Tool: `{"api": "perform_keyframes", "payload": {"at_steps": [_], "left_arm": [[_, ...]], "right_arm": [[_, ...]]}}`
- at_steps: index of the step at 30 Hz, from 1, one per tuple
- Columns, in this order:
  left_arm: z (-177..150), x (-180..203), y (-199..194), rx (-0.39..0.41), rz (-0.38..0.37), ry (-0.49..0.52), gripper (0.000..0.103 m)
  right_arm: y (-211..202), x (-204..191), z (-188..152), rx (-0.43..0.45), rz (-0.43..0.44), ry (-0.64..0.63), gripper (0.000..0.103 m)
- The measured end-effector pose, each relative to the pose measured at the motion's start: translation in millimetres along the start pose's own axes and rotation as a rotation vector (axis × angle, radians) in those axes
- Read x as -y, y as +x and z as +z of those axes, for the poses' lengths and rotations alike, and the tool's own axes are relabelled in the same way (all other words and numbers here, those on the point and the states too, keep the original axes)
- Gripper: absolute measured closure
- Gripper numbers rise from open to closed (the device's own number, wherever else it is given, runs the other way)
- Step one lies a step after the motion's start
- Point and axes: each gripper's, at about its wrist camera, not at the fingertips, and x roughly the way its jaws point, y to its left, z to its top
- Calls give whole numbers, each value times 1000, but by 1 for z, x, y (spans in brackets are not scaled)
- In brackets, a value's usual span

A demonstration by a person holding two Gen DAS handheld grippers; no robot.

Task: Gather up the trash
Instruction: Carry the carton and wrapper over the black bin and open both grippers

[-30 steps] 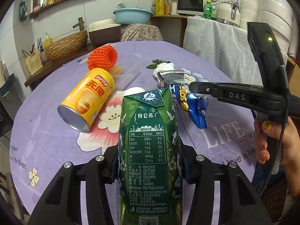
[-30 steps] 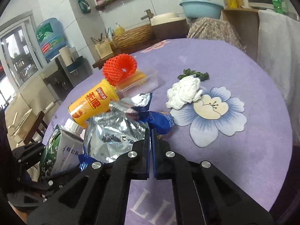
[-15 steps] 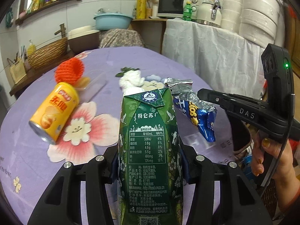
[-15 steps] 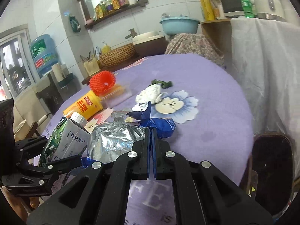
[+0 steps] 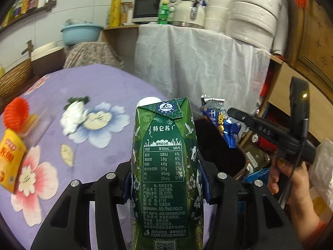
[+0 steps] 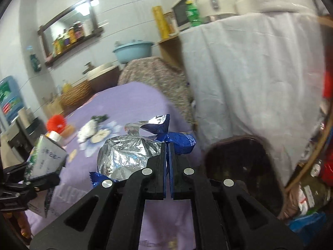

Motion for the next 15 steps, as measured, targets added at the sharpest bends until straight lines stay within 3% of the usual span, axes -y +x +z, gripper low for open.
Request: {"api": "perform_keyframes", "payload": {"at_steps": [5, 15], "left_arm": [[17, 36, 20, -1, -76, 49, 53], [30, 96, 70, -58, -173, 99, 53]], "right_arm": [[13, 56, -9, -34, -129, 49, 100], [85, 137, -67, -241, -280, 154, 100]]}}
